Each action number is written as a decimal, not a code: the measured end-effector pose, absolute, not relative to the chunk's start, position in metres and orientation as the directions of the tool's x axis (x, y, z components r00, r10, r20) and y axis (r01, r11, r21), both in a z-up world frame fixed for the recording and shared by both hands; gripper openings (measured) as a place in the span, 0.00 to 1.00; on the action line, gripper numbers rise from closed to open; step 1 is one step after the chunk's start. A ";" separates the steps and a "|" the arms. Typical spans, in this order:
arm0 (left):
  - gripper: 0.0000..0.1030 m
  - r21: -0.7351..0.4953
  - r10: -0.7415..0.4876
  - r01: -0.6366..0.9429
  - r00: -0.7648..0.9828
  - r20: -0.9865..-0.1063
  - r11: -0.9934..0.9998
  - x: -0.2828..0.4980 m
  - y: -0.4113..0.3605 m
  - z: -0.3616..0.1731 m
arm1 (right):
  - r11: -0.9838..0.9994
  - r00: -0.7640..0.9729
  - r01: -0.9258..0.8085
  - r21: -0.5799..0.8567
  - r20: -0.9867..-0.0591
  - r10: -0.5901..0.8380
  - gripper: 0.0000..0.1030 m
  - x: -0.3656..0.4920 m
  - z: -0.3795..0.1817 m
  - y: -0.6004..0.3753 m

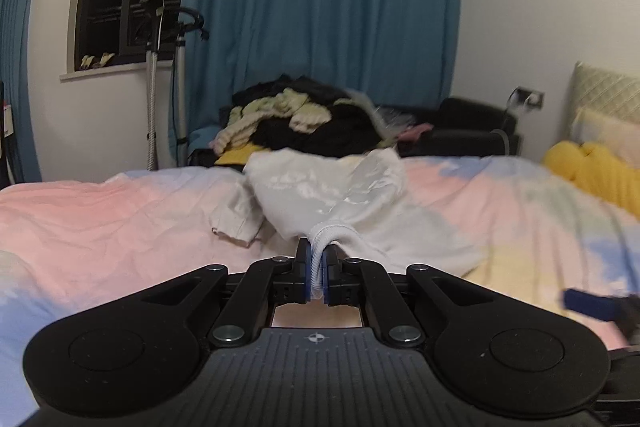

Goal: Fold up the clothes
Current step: 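Grasp the hem of the grey T-shirt with the left tool, then grasp the hem with the right tool while the left tool holds it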

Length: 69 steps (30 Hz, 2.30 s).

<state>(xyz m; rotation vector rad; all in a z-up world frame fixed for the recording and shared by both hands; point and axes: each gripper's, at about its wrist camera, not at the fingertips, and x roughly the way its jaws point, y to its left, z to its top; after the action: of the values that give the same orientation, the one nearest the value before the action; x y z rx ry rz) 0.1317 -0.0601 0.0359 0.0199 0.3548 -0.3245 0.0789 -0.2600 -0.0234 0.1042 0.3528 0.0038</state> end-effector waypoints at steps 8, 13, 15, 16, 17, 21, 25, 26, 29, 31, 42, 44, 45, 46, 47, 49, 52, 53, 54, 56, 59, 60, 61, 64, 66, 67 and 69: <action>0.06 -0.199 -0.357 0.312 0.897 -0.260 0.929 0.038 0.000 0.071 | 0.992 0.927 -0.124 0.033 -0.353 0.128 1.00 0.063 -0.031 -0.210; 0.06 -0.334 -0.359 0.268 0.899 -0.250 0.904 0.013 0.035 0.049 | 0.998 0.949 -0.048 0.037 -0.310 0.057 1.00 0.058 -0.026 -0.210; 0.06 -0.376 -0.362 0.250 0.894 -0.263 0.892 0.014 0.043 0.038 | 0.997 0.945 0.052 0.058 -0.326 -0.030 1.00 0.059 -0.026 -0.221; 0.06 -0.385 -0.367 0.248 0.890 -0.272 0.889 0.016 0.044 0.033 | 0.993 0.942 0.094 0.076 -0.330 -0.064 1.00 0.059 -0.025 -0.229; 0.06 -0.390 -0.374 0.251 0.883 -0.282 0.886 0.016 0.045 0.029 | 0.988 0.939 0.126 0.086 -0.333 -0.091 1.00 0.059 -0.025 -0.235; 0.06 -0.440 -0.413 0.261 0.860 -0.298 0.859 0.021 0.055 0.026 | 0.994 0.926 0.032 0.103 -0.379 0.010 1.00 0.058 -0.028 -0.236; 0.06 -0.470 -0.423 0.261 0.862 -0.279 0.843 0.019 0.070 0.026 | 0.987 0.868 -0.155 0.050 -0.470 0.160 1.00 0.054 -0.040 -0.208; 0.06 -0.479 -0.429 0.264 0.861 -0.275 0.837 0.019 0.071 0.024 | 0.984 0.859 -0.177 0.032 -0.482 0.171 1.00 0.052 -0.043 -0.200; 0.06 -0.466 -0.430 0.272 0.859 -0.276 0.842 0.018 0.069 0.021 | 0.979 0.852 -0.200 0.050 -0.485 0.199 1.00 0.062 -0.048 -0.190; 0.06 -0.450 -0.427 0.277 0.861 -0.276 0.849 0.018 0.067 0.020 | 0.982 0.867 -0.177 0.067 -0.462 0.188 1.00 0.073 -0.048 -0.189; 0.06 -0.368 -0.409 0.278 0.843 -0.350 0.887 0.020 0.045 0.003 | 0.942 0.913 0.186 0.281 -0.404 -0.060 1.00 0.087 -0.052 -0.252; 0.06 -0.332 -0.393 0.276 0.842 -0.369 0.902 0.020 0.039 -0.002 | 0.937 0.907 0.204 0.284 -0.416 -0.071 1.00 0.084 -0.051 -0.254; 0.06 -0.321 -0.386 0.272 0.841 -0.379 0.907 0.020 0.036 -0.006 | 0.937 0.901 0.210 0.281 -0.428 -0.074 1.00 0.083 -0.052 -0.254; 0.06 -0.307 -0.377 0.267 0.840 -0.390 0.913 0.021 0.034 -0.009 | 0.936 0.896 0.216 0.278 -0.438 -0.076 1.00 0.083 -0.053 -0.254; 0.07 -0.291 -0.366 0.262 0.840 -0.400 0.920 0.022 0.032 -0.012 | 0.935 0.892 0.222 0.276 -0.446 -0.080 1.00 0.082 -0.053 -0.255; 0.07 -0.258 -0.344 0.253 0.840 -0.419 0.932 0.024 0.028 -0.018 | 0.935 0.888 0.226 0.275 -0.452 -0.082 0.98 0.082 -0.053 -0.256; 0.10 -0.221 -0.323 0.248 0.836 -0.443 0.943 0.025 0.022 -0.025 | 0.940 0.893 0.190 0.285 -0.448 -0.044 0.72 0.079 -0.051 -0.252; 0.10 -0.210 -0.318 0.247 0.835 -0.448 0.946 0.025 0.020 -0.027 | 0.943 0.894 0.175 0.282 -0.446 -0.033 0.61 0.078 -0.050 -0.250; 0.10 -0.197 -0.312 0.248 0.835 -0.453 0.949 0.026 0.018 -0.029 | 0.947 0.896 0.161 0.277 -0.443 -0.023 0.52 0.076 -0.049 -0.247; 0.10 -0.170 -0.300 0.249 0.834 -0.462 0.953 0.027 0.014 -0.033 | 0.956 0.903 0.140 0.259 -0.430 -0.015 0.40 0.072 -0.045 -0.241; 0.14 -0.131 -0.276 0.243 0.830 -0.485 0.961 0.033 0.008 -0.041 | 0.963 0.917 0.105 0.247 -0.400 0.002 0.21 0.068 -0.036 -0.235; 0.16 -0.116 -0.266 0.241 0.828 -0.493 0.964 0.036 0.006 -0.044 | 0.965 0.921 0.094 0.244 -0.388 0.008 0.17 0.066 -0.034 -0.233; 0.17 -0.100 -0.256 0.239 0.826 -0.501 0.966 0.039 0.004 -0.047 | 0.968 0.927 0.082 0.238 -0.375 0.014 0.15 0.064 -0.031 -0.231; 0.21 -0.058 -0.228 0.232 0.826 -0.515 0.971 0.047 0.000 -0.056 | 0.981 0.944 0.055 0.188 -0.330 0.010 0.12 0.057 -0.023 -0.223; 0.23 -0.032 -0.210 0.227 0.828 -0.520 0.973 0.053 -0.003 -0.061 | 0.985 0.950 0.044 0.165 -0.312 0.010 0.12 0.054 -0.020 -0.219; 0.24 -0.028 -0.203 0.221 0.829 -0.522 0.975 0.055 -0.004 -0.063 | 0.987 0.949 0.042 0.158 -0.314 0.010 0.12 0.054 -0.021 -0.219; 0.24 -0.023 -0.195 0.215 0.830 -0.522 0.976 0.056 -0.009 -0.066 | 0.986 0.942 0.055 0.156 -0.337 0.000 0.12 0.057 -0.025 -0.220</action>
<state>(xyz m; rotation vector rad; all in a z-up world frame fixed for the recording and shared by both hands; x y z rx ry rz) 0.0560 -0.0086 -0.0660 0.0369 0.5493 -0.2177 0.0571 -0.2202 -0.0255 0.1645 0.3425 -0.0281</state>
